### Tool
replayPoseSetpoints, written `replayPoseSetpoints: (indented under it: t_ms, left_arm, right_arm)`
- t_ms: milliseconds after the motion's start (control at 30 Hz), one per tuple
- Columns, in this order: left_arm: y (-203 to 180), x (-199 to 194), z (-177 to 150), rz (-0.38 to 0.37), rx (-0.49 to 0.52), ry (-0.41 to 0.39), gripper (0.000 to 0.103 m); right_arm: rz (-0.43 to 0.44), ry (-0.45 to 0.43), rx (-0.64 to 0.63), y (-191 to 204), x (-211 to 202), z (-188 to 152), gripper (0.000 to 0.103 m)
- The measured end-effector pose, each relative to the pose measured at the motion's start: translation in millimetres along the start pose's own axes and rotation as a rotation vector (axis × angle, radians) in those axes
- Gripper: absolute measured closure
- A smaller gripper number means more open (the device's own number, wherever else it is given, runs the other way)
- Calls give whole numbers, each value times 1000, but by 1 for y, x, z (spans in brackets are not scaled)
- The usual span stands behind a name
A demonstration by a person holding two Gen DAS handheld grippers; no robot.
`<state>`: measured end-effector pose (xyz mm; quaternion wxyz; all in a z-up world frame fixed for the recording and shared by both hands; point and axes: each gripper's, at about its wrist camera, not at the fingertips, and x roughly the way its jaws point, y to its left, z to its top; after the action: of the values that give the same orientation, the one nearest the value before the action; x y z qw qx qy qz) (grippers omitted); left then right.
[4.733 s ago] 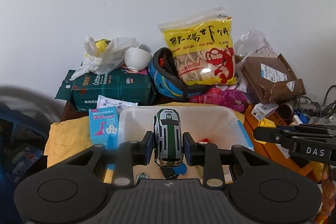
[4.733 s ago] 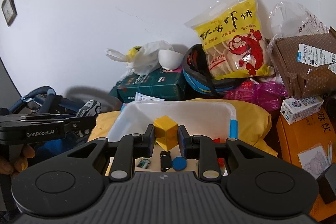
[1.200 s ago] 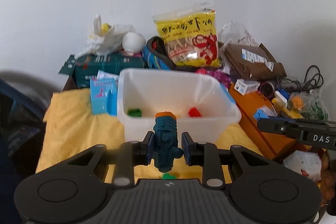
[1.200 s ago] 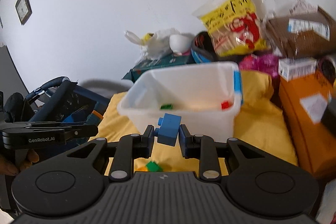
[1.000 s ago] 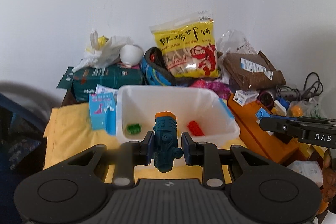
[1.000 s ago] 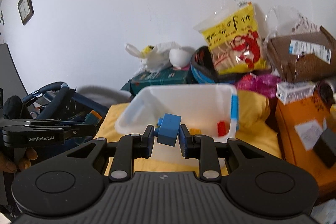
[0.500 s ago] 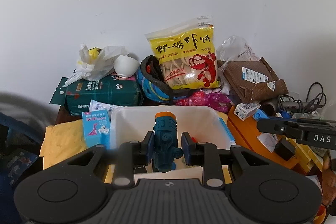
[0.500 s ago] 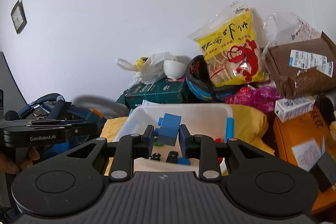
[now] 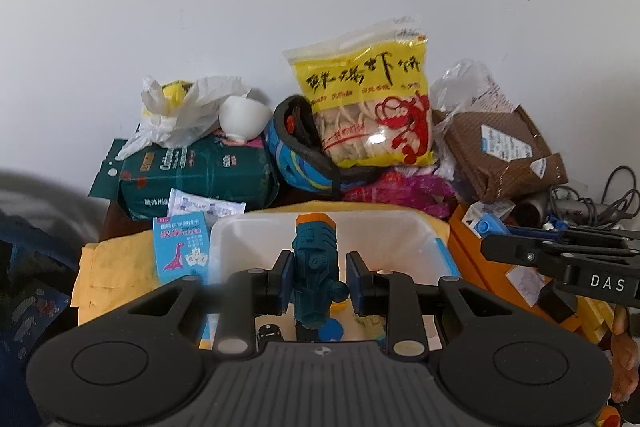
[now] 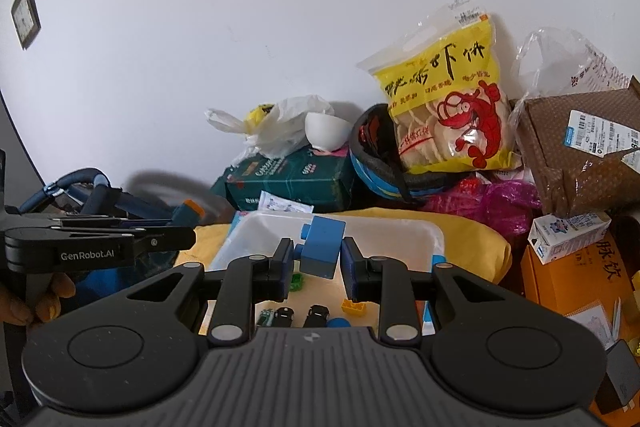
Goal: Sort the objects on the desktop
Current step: 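Carry the blue block and teal toy over the bin and release both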
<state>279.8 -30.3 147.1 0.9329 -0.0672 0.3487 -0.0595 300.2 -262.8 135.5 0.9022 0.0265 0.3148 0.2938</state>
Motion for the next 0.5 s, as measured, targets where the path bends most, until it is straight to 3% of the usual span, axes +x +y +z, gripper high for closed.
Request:
replayPoseSetpoints:
  t_ms: [500]
  left_arm:
    - [10,39,3,26,-9,84,72]
  right_arm:
    - [-37,113,-18,-8,52,5,75]
